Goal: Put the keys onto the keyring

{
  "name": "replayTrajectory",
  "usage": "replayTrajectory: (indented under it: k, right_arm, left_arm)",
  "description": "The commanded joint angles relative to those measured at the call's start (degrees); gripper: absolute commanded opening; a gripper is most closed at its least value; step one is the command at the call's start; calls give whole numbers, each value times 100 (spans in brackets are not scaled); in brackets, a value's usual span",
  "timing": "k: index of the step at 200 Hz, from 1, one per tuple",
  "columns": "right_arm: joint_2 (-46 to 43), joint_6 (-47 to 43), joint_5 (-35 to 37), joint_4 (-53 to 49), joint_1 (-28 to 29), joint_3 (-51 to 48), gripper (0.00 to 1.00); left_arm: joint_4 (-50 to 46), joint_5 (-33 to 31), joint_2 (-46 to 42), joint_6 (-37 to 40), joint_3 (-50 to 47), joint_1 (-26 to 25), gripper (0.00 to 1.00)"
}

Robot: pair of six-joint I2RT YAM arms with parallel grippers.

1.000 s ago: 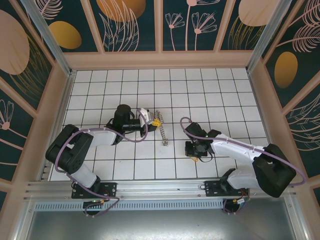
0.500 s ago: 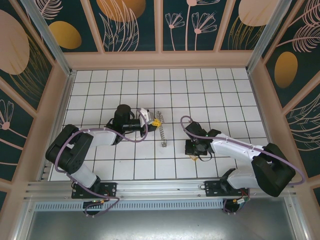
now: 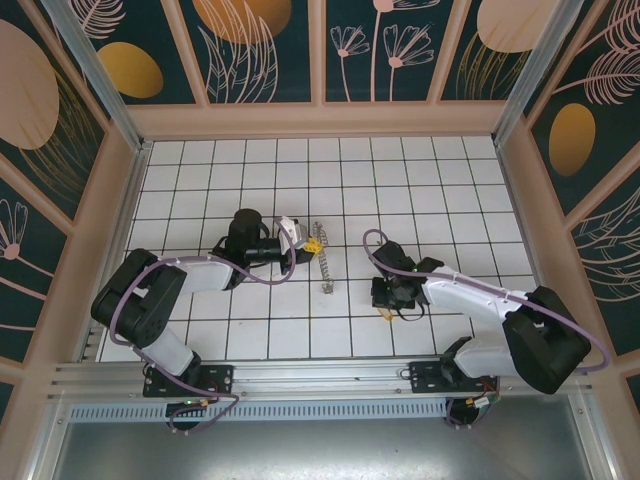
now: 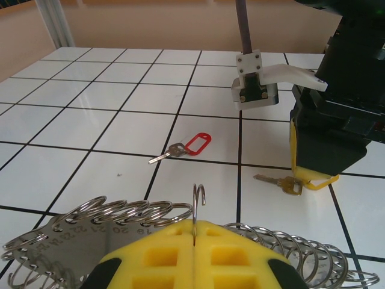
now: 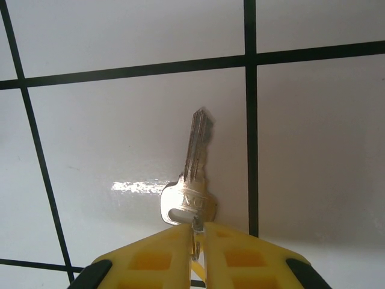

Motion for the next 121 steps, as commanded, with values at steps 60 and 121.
replayTrajectory:
  k: [60,121]
  right_arm:
    - [31,-132,35,103,-39,-139,14]
    - [40,-139,38,187,-39,-174,14]
  left_arm:
    - [-25,170,-172,-8,30,-36,0]
    - [-23,214,-161,-13,29,-40,0]
